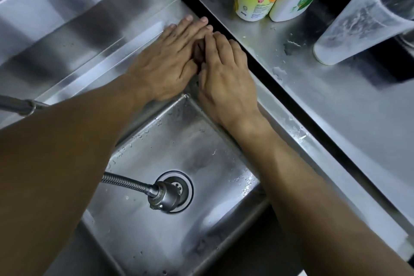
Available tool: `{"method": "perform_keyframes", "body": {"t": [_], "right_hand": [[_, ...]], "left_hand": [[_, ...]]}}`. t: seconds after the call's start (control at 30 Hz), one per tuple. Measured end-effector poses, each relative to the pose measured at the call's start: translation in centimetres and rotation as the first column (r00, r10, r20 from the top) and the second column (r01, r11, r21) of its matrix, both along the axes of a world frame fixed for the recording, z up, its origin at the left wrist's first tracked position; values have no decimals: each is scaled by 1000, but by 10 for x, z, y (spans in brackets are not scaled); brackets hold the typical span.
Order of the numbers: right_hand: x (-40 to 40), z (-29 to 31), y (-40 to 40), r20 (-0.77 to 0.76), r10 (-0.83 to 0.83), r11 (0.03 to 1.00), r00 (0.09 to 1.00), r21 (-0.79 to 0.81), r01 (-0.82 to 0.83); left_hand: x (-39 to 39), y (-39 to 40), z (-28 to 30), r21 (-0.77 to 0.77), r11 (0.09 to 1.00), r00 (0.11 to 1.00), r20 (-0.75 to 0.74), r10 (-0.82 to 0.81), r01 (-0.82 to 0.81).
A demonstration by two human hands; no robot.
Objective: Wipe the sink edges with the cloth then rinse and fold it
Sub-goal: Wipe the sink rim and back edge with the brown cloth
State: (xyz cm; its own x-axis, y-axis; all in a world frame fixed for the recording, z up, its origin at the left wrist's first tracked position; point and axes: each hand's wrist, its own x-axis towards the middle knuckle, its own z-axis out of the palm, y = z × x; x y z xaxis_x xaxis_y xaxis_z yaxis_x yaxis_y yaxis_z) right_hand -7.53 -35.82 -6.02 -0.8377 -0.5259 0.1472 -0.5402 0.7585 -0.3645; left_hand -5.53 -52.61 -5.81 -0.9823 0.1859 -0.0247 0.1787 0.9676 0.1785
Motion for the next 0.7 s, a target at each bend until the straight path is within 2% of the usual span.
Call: {"method": "perform_keyframes", "body": {"t": [0.1,0.17,0.23,0.37,0.5,0.7], "right_hand": [[25,0,40,-31,34,995,999,94,-31],[59,2,77,-43,-9,988,999,156,15],[77,2,94,-60,-52,988,997,140,60],[59,1,63,-55,-90,990,994,105,95],[45,-5,40,-35,-75,995,997,63,77],[96,0,110,-62,-215,966,975,136,222]], "left_hand": [[2,3,-1,-20,1000,1000,-16,5,-5],[2,3,-4,-35,999,1000,-21,11,-12],[2,3,-5,-51,999,999,-43,-14,12],[3,13,-8,-91,978,976,-91,-197,188],[3,20,-7,-54,981,978,-87,-190,186],[7,22,-7,-75,986,986,-68,-154,149]]}}
